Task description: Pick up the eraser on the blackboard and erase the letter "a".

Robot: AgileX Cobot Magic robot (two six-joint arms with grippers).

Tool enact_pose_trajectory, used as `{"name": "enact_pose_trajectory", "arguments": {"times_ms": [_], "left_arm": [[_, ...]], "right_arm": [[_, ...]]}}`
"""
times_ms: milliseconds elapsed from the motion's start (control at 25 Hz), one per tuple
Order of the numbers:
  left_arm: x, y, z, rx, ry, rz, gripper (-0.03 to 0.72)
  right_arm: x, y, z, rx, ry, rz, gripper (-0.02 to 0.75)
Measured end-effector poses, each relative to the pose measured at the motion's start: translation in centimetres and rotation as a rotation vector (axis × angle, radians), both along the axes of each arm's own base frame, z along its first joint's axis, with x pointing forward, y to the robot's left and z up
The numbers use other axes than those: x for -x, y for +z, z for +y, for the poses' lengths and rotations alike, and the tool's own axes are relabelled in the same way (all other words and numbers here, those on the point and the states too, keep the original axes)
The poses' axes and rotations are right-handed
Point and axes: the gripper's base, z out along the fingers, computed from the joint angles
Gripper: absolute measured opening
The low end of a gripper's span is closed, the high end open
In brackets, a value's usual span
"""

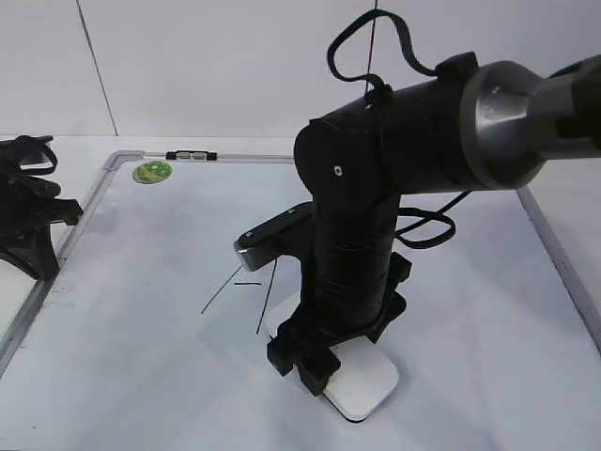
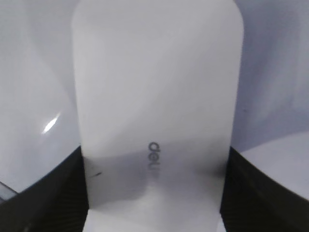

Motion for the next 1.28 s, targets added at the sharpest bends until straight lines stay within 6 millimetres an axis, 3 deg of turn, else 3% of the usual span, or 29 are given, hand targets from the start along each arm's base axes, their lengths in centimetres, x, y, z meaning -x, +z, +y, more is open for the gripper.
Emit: {"name": "enact_pose_trajectory", "arguments": {"times_ms": [720,1280], "left_arm": [[0.0,0.0,0.0,0.0,0.0,-0.002,0.008],[-0.1,0.0,0.0,0.003,0.004,-0.008,0.008]], "right_arm": [[-0.6,-0.3,-0.5,0.035,-0.049,0.009,0.561],[-2.9,-0.1,-3.4,0.046,-0.159,0.037,0.561]]}}
